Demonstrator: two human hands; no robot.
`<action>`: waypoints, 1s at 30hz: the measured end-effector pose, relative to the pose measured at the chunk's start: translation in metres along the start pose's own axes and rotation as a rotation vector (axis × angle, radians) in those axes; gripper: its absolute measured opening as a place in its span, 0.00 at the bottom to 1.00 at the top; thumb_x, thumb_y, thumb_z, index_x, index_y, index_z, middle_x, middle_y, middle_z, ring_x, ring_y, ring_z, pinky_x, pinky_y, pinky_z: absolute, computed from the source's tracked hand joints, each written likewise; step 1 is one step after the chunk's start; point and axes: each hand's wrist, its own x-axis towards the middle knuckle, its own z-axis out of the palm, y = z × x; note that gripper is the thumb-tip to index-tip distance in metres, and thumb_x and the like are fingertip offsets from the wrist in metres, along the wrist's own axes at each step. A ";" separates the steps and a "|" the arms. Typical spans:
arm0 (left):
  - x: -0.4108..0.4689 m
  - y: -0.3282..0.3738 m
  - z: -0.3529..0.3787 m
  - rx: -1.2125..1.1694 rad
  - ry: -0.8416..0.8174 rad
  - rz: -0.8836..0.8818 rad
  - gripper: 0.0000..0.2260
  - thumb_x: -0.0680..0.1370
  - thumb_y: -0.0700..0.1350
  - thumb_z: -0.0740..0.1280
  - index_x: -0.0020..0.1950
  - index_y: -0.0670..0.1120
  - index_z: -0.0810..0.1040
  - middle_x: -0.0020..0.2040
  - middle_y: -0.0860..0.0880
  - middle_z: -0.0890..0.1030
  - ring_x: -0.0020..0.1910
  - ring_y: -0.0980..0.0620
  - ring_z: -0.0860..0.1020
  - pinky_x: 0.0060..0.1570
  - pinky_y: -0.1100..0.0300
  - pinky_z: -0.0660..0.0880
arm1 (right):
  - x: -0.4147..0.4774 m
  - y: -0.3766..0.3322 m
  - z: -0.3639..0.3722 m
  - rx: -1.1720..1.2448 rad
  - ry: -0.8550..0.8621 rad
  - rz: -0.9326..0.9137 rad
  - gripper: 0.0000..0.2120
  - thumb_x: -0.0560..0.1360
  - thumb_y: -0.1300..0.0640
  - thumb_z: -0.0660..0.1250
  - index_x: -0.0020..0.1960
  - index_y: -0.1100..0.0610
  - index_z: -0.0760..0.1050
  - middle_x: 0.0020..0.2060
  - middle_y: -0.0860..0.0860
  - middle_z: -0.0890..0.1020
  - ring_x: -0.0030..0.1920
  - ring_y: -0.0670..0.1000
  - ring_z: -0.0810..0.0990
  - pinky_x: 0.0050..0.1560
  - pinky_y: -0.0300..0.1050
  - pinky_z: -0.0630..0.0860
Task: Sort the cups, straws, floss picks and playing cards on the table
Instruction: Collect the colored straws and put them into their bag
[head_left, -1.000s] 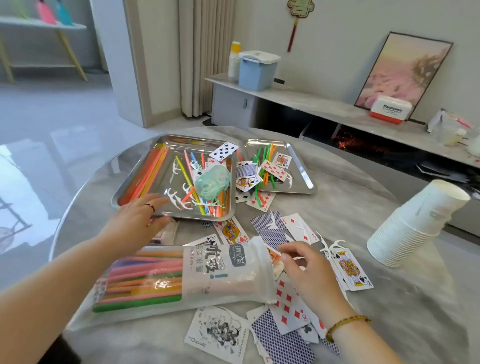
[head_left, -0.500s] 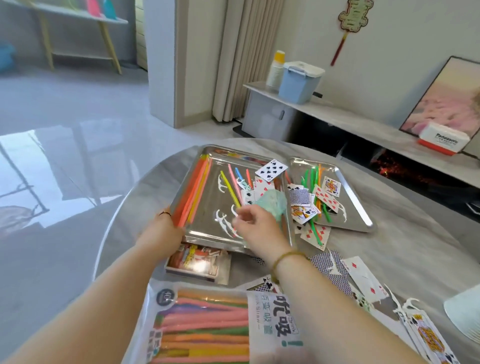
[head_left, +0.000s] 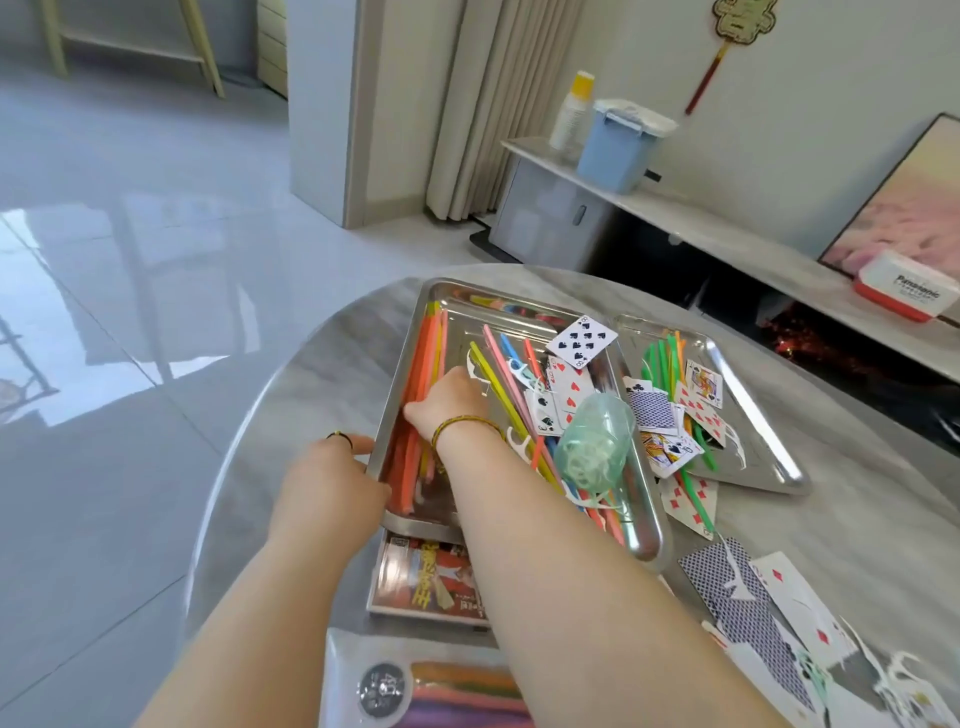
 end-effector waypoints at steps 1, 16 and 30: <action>0.000 -0.001 0.000 0.010 0.003 0.005 0.18 0.73 0.34 0.64 0.62 0.43 0.72 0.44 0.46 0.80 0.43 0.46 0.76 0.39 0.59 0.69 | 0.004 -0.001 0.000 -0.020 -0.015 0.026 0.27 0.73 0.55 0.67 0.66 0.63 0.61 0.63 0.59 0.71 0.64 0.59 0.71 0.60 0.49 0.71; -0.004 0.002 -0.004 -0.017 -0.036 -0.007 0.14 0.73 0.35 0.65 0.57 0.45 0.72 0.40 0.48 0.79 0.47 0.45 0.76 0.45 0.59 0.71 | 0.010 0.005 -0.001 -0.236 -0.015 0.036 0.17 0.76 0.63 0.59 0.64 0.64 0.64 0.55 0.58 0.78 0.57 0.57 0.77 0.44 0.46 0.72; -0.005 0.007 -0.008 -0.036 -0.050 -0.003 0.13 0.73 0.35 0.65 0.56 0.46 0.70 0.35 0.54 0.73 0.33 0.55 0.73 0.32 0.65 0.68 | 0.036 0.036 -0.060 -0.230 0.015 0.141 0.06 0.75 0.60 0.63 0.50 0.61 0.69 0.32 0.53 0.70 0.37 0.53 0.72 0.30 0.42 0.68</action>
